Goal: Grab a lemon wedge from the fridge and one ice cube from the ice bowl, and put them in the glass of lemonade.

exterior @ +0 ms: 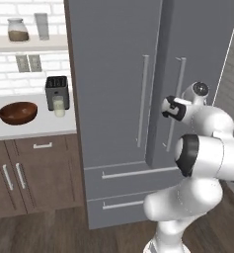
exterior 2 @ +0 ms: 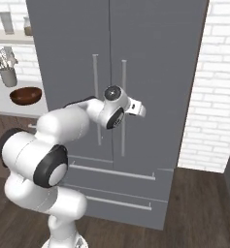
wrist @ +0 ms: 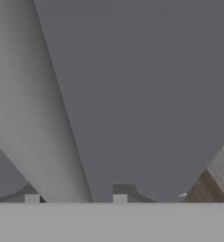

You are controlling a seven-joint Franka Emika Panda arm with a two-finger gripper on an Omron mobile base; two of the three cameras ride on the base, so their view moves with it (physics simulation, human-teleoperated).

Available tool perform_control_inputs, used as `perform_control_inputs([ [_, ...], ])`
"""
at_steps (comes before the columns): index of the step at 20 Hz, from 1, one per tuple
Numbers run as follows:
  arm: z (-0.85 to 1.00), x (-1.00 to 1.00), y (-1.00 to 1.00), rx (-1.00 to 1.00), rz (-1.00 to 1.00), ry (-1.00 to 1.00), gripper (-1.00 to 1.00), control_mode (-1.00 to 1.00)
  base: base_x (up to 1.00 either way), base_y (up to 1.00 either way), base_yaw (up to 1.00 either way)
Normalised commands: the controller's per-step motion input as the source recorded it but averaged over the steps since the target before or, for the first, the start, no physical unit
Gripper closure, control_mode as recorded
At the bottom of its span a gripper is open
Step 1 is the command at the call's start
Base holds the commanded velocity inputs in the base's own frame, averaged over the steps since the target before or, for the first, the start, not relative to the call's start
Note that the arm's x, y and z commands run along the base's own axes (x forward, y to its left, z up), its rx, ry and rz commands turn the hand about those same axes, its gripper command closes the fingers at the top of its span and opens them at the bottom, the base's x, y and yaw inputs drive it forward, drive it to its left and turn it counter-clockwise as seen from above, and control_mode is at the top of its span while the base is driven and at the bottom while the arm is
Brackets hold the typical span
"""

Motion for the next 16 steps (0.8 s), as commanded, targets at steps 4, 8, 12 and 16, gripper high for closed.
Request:
perform_control_inputs([
  [4, 0.00, -0.76, -0.78, 0.04, -0.08, -0.06, 1.00, -1.00, 0.00, 0.00, 0.00],
  [8, 0.00, -0.75, -0.81, 0.04, -0.07, -0.04, 1.00, -1.00, 0.00, 0.00, 0.00],
  [12, 0.00, -0.67, -0.81, 0.05, -0.08, -0.01, 1.00, -1.00, 0.00, 0.00, 0.00],
  [16, 0.11, -0.46, -0.77, 0.05, -0.08, 0.00, 1.00, -1.00, 0.00, 0.00, 0.00],
])
